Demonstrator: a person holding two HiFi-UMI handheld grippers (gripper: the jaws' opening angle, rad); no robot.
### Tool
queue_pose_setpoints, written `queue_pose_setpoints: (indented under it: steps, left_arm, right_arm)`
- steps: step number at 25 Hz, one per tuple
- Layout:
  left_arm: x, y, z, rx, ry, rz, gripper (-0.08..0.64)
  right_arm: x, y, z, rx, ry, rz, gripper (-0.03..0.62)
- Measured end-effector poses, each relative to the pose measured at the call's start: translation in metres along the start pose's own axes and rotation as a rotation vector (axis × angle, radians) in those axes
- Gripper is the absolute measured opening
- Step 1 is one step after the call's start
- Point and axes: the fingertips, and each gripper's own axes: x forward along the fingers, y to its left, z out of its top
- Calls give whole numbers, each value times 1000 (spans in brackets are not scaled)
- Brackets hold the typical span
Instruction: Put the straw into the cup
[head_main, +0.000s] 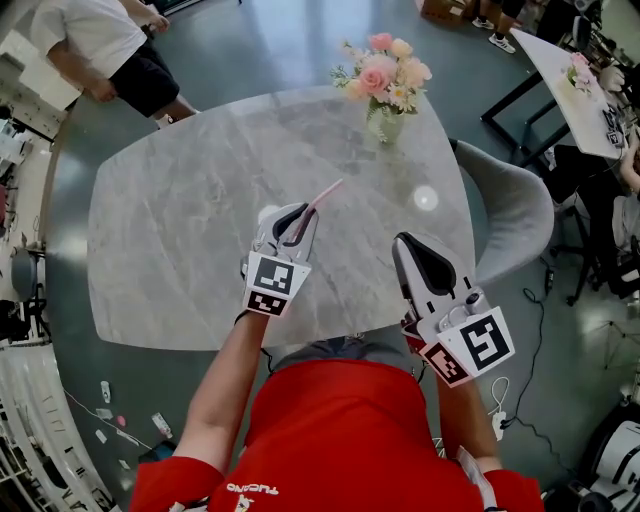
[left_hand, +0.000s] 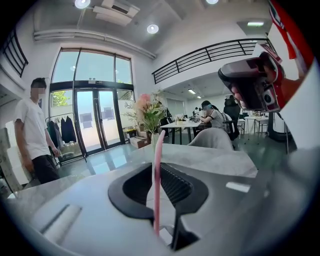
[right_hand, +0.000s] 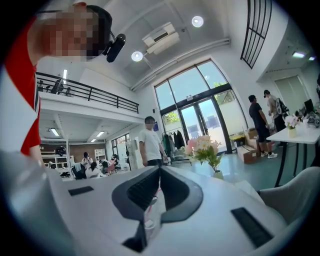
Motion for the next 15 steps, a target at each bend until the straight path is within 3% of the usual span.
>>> queue_pose_setpoints:
  steps: [5,15]
  left_arm:
    - [-12,0,11,-28,-50,-2,32]
    - [-75,11,77,-153,-299,60,35]
  right_arm:
    - [4,2,-1,1,5,8,2]
    - [20,16,-5,0,11,49,2]
